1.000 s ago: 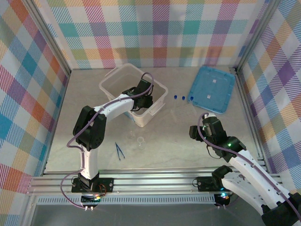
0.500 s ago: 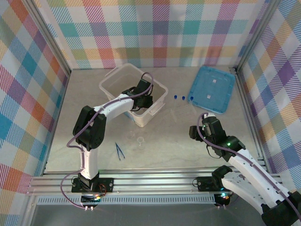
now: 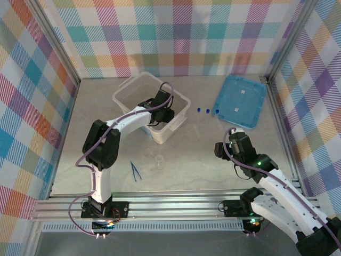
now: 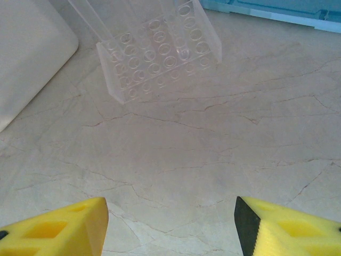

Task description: Organize the chemistry lab equipment

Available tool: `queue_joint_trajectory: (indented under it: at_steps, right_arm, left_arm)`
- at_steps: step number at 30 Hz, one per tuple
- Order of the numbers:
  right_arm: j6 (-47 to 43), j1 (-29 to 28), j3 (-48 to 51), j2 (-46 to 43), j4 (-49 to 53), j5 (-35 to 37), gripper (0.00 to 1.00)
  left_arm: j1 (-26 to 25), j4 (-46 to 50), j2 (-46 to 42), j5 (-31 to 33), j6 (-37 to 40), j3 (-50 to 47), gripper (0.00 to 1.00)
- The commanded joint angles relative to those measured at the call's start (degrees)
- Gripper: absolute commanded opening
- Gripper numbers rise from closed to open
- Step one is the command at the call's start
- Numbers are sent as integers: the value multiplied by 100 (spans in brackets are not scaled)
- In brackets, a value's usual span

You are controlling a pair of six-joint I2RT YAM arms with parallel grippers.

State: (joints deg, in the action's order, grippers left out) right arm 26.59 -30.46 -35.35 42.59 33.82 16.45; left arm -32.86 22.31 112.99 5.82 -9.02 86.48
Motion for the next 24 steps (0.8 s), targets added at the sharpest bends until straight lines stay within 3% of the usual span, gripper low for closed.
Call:
queue_joint_trajectory:
  at_steps: [1, 6, 24]
  right_arm:
    - [31, -39, -168, -66, 70, 63, 65]
    - [14, -40, -181, -83, 83, 43, 65]
    - [48, -45, -118, -216, 70, 25, 65]
  left_arm:
    - [-16, 68, -333, -23, -28, 18, 44]
    - [-19, 107, -509, 91, -26, 42, 51]
    - [-27, 280, -1534, 235, -153, -112, 57]
